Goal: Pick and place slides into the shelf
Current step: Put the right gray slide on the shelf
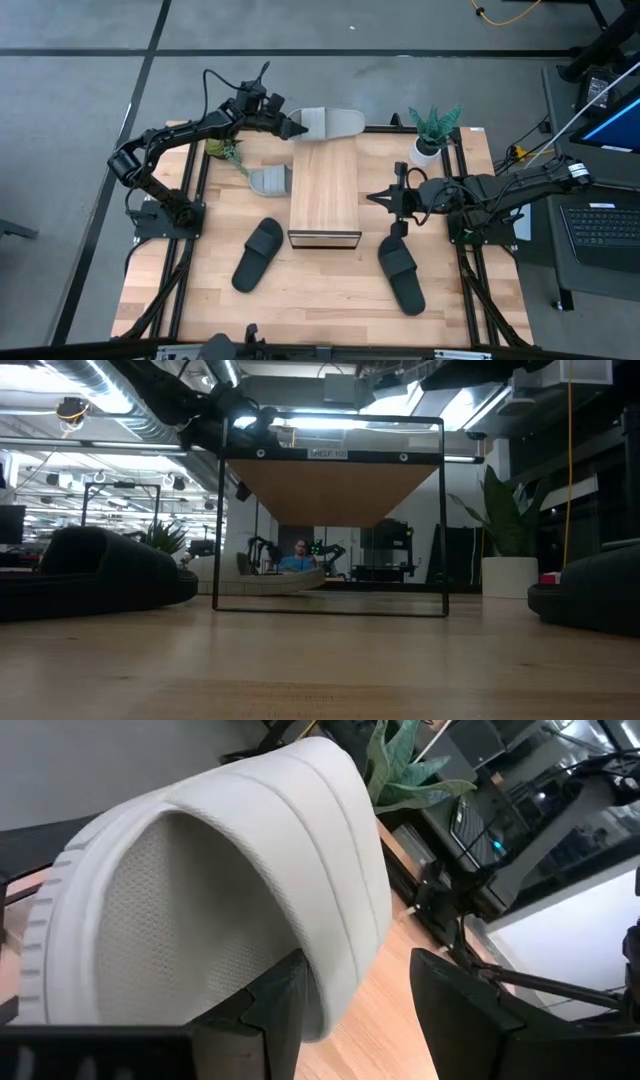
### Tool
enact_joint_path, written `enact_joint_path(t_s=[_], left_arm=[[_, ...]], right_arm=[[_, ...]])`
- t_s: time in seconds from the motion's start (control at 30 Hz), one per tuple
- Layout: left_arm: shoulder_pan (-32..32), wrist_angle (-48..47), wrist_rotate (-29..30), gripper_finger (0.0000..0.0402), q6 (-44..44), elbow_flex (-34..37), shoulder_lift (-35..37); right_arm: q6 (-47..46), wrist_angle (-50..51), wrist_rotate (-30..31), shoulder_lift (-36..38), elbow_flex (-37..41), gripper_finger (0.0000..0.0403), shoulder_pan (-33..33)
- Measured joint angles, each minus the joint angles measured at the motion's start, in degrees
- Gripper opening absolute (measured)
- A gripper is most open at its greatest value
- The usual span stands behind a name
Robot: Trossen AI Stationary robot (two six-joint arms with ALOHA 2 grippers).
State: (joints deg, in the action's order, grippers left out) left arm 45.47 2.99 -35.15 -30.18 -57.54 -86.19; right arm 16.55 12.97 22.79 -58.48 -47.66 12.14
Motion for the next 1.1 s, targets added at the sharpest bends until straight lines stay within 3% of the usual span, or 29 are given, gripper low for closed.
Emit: enact_joint_path(t_s=[0.17, 0.57, 0.87, 1.1], left_arm=[[0.5, 0.1, -7.5, 0.0166, -2.7, 0.0, 0.0], [5.4, 0.8, -3.4, 0.0166, -3.4, 0.0, 0.1], [5.5, 0.8, -19.7, 0.0166, -5.8, 0.0, 0.1], [5.0, 0.8, -21.3, 0.0166, -5.8, 0.0, 0.1]], right_arm=[[0.0, 0.0, 0.0, 0.0, 0.0, 0.0005, 0.0], [0.0, -0.7, 0.0, 0.0, 0.0, 0.0005, 0.0], [0.2, -1.2, 0.0, 0.0, 0.0, 0.0005, 0.0], [0.3, -1.7, 0.0, 0.0, 0.0, 0.0005, 0.0]])
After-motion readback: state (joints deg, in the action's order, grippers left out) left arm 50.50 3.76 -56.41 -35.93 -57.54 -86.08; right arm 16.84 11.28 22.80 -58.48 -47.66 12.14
